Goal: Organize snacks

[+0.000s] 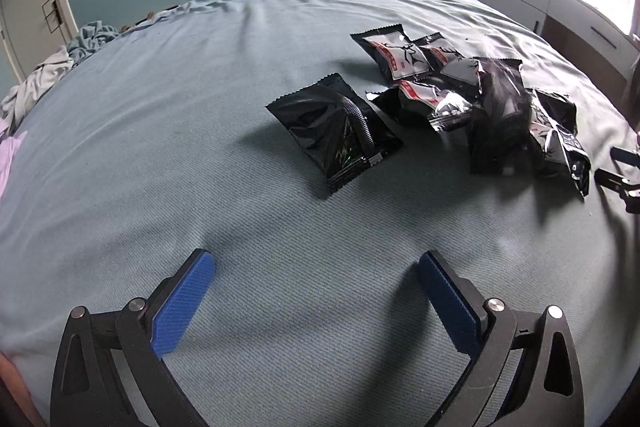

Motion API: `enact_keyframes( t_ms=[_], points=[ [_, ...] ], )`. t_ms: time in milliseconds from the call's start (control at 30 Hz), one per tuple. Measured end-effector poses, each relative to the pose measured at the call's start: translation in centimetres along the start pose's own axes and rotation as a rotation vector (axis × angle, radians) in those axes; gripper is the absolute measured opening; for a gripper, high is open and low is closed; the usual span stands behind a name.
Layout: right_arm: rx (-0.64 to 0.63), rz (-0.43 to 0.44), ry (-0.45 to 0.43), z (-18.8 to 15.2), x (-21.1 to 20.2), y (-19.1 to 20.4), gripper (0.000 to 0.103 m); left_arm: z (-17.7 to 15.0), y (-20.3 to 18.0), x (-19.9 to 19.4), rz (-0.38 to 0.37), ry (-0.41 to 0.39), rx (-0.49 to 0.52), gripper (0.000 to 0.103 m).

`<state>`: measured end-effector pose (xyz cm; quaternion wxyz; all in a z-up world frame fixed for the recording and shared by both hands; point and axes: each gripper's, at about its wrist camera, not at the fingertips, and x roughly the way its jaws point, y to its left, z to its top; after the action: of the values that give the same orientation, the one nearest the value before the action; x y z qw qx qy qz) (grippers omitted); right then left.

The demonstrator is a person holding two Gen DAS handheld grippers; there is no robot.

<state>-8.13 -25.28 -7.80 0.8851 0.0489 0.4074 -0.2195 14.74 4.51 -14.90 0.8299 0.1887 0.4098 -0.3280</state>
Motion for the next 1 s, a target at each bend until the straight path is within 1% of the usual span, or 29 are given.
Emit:
enact_keyframes(
  t_ms=[1000],
  points=[
    [-0.005, -0.005, -0.003, -0.09, 0.02, 0.14, 0.103, 0.11, -0.01, 0.09, 0.001, 0.0, -0.001, 0.103]
  ],
)
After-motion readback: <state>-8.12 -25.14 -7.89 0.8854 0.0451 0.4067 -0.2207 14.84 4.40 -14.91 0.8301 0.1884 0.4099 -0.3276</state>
